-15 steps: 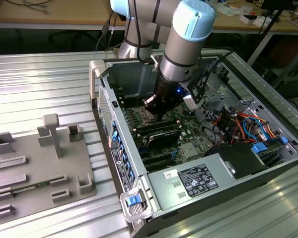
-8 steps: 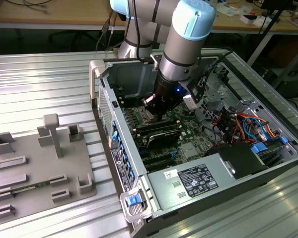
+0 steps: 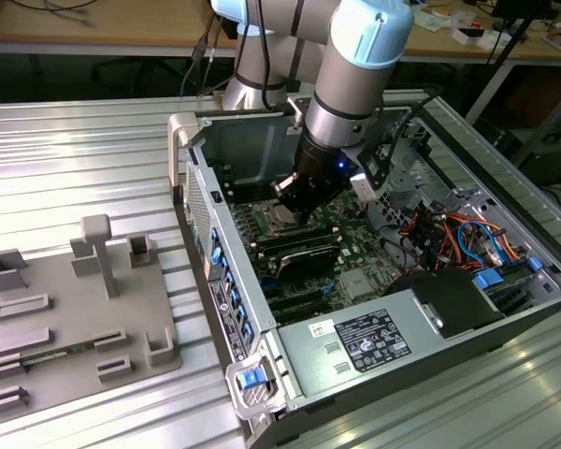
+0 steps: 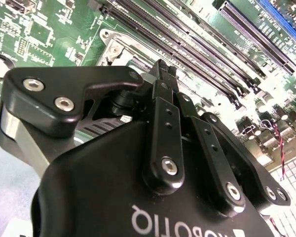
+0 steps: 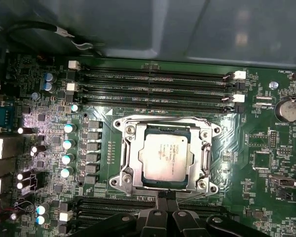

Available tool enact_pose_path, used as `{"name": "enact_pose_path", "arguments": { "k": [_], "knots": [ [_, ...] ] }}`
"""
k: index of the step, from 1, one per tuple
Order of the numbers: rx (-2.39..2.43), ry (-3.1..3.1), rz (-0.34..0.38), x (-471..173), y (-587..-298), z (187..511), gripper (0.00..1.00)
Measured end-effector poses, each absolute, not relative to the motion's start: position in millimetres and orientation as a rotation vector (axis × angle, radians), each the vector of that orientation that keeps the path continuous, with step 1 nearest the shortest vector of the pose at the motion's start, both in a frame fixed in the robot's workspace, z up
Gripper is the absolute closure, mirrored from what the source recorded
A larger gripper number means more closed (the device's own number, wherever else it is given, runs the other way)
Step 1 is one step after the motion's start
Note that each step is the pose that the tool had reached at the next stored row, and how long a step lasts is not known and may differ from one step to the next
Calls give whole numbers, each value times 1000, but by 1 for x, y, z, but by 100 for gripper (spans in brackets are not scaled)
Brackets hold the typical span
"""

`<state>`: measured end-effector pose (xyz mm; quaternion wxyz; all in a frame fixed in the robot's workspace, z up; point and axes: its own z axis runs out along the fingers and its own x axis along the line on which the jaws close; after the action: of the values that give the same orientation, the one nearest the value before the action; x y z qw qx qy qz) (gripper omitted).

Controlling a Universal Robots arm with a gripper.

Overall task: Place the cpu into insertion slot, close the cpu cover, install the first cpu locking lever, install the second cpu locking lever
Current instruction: 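Install the second cpu locking lever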

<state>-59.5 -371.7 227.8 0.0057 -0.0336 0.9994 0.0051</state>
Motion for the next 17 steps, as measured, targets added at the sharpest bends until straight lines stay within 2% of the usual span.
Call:
{"name": "enact_pose_path", "arguments": {
  "k": [10, 12, 15, 17],
  "knots": [
    [-100, 3129, 6, -52, -376, 233, 89],
    [-97, 3129, 39, -52, -378, 233, 89],
    [-94, 3124, 140, -52, -381, 232, 89],
    [-92, 3124, 140, -53, -382, 232, 89]
  ]
}}
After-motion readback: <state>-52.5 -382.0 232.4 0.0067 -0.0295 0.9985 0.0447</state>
